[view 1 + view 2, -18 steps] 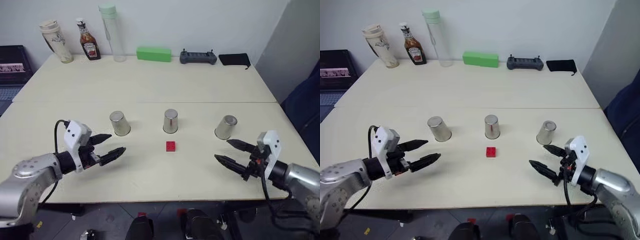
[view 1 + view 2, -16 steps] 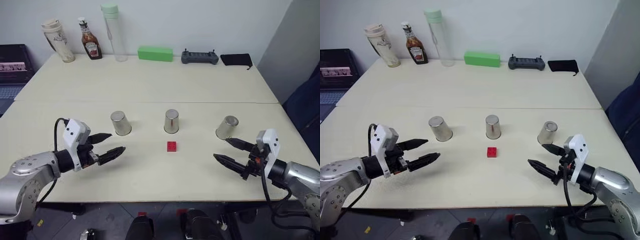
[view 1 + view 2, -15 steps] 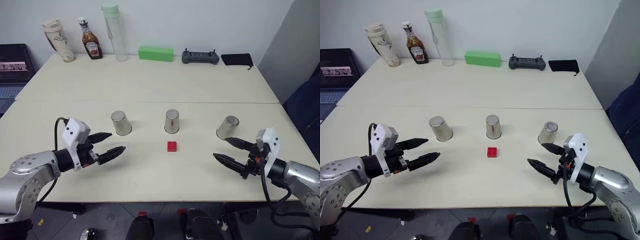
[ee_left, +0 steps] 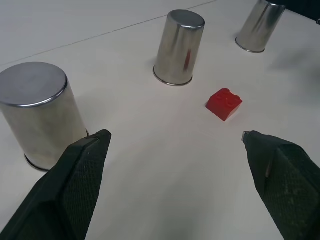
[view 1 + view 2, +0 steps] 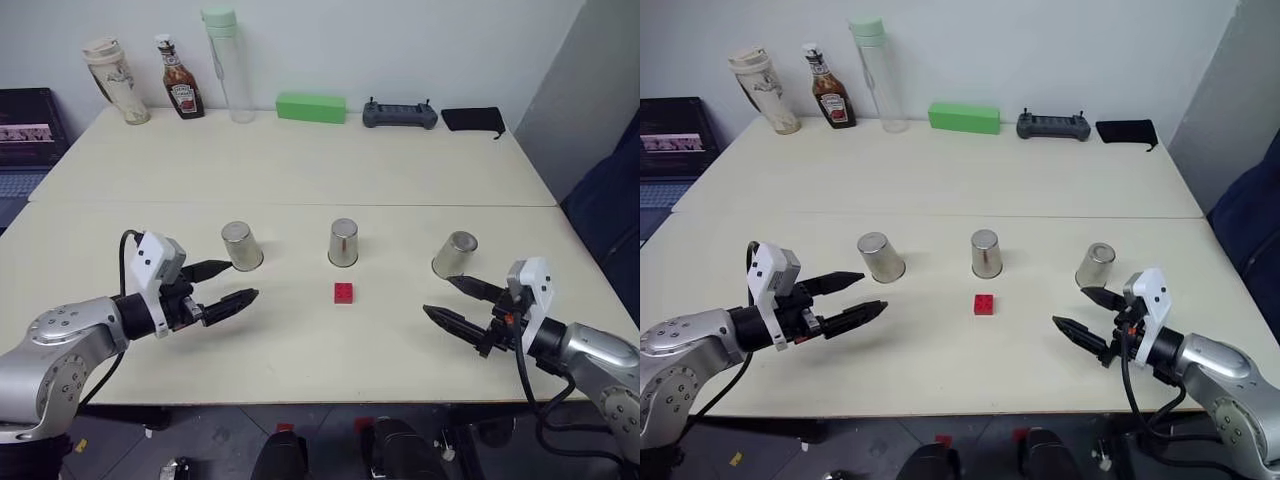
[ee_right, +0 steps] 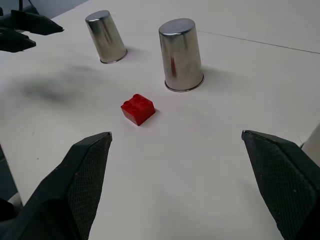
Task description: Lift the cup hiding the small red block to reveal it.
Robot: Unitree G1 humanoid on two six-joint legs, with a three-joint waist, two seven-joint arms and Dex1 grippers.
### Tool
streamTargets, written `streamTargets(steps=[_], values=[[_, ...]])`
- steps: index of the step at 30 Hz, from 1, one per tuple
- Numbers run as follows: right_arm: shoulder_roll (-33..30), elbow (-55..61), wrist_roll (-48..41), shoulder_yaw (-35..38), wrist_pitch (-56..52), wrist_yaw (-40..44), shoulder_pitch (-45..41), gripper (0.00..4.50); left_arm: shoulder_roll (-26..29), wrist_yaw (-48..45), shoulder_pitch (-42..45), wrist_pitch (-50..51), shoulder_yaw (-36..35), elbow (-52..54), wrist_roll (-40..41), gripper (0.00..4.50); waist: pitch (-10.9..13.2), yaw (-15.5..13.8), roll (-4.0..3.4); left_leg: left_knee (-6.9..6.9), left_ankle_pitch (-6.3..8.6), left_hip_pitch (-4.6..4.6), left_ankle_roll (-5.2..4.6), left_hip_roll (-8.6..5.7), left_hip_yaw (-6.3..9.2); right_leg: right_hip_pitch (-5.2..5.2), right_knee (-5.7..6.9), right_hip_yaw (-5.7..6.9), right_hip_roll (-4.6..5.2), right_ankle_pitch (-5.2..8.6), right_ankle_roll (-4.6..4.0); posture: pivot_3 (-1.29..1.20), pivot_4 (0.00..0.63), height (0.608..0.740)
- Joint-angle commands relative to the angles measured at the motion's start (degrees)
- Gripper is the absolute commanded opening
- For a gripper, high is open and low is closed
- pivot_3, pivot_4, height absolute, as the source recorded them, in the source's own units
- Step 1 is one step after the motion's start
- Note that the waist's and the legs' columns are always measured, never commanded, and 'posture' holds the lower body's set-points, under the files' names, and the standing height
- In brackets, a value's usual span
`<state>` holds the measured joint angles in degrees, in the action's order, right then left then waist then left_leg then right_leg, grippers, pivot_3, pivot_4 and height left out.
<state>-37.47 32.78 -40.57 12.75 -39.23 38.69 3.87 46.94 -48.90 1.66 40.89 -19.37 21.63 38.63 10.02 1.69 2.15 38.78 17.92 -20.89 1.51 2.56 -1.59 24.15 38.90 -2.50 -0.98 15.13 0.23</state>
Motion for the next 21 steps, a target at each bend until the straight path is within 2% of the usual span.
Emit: streamTargets(steps=[1, 21], values=[[-0.02, 1.09, -0.44, 1.49, 1.28, -0.02, 0.44, 4.43, -0.05, -0.42, -0.33, -1.20, -0.54, 1.54, 0.50, 4.50, 0.00, 0.00, 0.00, 0.00, 0.00, 0.00, 0.00, 0.00, 0.00, 0.00, 0.00, 0.00, 0.00, 0.00, 0.00, 0.00, 0.150, 0.740], [0.12, 2.62, -0.94, 1.42, 1.26, -1.60, 1.36, 4.43, 0.25, -2.02, 1.22, -4.06, 1.19, -1.60, -1.00, 4.50, 0.00, -0.01, 0.00, 0.00, 0.00, 0.01, 0.00, 0.00, 0.00, 0.00, 0.01, 0.00, 0.00, 0.00, 0.00, 0.00, 0.150, 0.740]])
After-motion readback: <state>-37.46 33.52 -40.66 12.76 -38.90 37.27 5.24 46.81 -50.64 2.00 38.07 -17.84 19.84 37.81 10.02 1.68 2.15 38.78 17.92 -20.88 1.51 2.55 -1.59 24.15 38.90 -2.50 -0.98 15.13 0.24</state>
